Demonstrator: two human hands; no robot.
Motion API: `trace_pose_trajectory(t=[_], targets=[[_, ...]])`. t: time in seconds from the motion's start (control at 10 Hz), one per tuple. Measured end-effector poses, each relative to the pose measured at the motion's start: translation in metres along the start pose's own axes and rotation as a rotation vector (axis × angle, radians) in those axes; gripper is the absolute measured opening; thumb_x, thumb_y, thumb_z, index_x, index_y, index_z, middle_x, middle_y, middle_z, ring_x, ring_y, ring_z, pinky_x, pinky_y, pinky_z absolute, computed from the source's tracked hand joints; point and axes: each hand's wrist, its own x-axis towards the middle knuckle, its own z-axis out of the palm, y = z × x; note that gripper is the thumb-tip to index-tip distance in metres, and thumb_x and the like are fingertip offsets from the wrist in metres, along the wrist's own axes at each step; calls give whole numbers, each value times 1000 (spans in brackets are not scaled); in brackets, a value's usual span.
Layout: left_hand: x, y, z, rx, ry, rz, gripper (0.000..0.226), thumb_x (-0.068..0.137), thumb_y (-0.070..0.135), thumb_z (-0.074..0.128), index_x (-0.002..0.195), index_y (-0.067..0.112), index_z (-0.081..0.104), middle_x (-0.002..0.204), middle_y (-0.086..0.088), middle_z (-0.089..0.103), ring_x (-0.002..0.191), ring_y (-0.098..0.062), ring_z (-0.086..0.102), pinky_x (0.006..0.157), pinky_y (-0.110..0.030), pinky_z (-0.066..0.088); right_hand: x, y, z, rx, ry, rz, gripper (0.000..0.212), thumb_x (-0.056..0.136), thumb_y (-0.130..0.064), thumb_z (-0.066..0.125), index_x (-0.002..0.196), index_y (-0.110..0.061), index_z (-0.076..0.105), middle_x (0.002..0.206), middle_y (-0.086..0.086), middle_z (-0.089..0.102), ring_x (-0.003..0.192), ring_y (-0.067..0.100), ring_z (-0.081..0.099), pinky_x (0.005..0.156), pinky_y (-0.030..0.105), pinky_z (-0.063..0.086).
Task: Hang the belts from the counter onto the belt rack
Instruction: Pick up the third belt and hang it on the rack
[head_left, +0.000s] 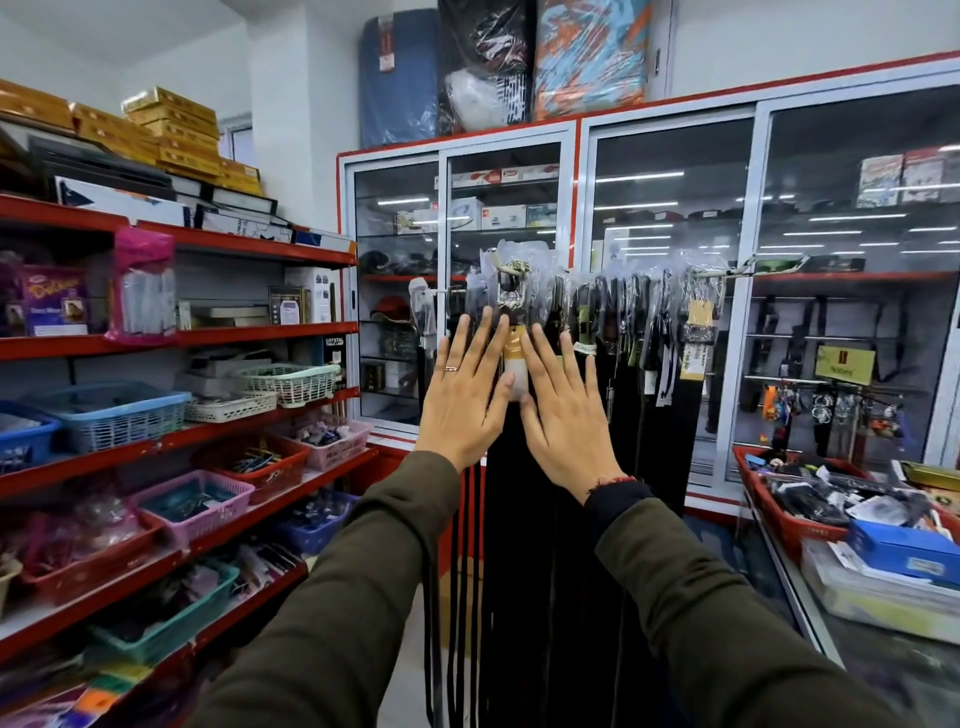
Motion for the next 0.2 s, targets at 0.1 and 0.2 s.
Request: trace_pose_trajectory(t=[0.1, 0.2], targets=[[-5, 10, -1, 46, 54, -18, 63, 105, 38, 29, 163, 21, 9, 172, -1, 2, 159, -21, -5, 129, -46, 2, -7, -2, -10, 11, 34, -8, 68, 101, -29, 37, 161, -28, 5, 171, -8, 1, 159, 18, -7, 127, 54, 7], [-3, 33, -4, 93, 121, -29, 66, 104, 39, 31, 163, 19, 9, 172, -4, 2, 160, -23, -4, 129, -49, 4, -12, 9, -43, -30, 96, -6, 67, 102, -31, 36, 161, -25, 5, 172, -4, 0, 159, 19, -8, 128, 55, 4]])
